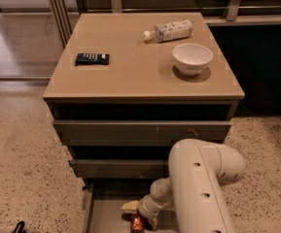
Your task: Pick coke can from bottom drawer and place on counter
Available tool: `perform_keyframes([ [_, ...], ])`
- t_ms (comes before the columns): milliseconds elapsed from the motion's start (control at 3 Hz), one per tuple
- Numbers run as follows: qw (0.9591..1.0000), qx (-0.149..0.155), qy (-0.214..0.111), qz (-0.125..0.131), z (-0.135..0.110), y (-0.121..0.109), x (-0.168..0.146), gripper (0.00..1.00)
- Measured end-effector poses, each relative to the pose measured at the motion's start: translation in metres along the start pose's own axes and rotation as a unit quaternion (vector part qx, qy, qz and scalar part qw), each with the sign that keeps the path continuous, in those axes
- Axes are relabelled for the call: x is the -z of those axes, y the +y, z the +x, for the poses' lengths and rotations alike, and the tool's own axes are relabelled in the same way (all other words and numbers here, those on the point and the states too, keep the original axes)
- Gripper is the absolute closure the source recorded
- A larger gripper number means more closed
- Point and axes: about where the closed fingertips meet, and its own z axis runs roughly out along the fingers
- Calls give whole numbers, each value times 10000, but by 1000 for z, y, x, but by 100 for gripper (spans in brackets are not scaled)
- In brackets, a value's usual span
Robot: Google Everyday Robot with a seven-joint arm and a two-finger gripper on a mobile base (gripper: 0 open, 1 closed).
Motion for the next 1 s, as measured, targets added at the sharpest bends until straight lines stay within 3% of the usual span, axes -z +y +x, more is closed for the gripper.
perform_keyframes([
  [333,9998,-149,112,-117,0,0,-10,0],
  [1000,9998,-149,113,-117,0,0,-10,50],
])
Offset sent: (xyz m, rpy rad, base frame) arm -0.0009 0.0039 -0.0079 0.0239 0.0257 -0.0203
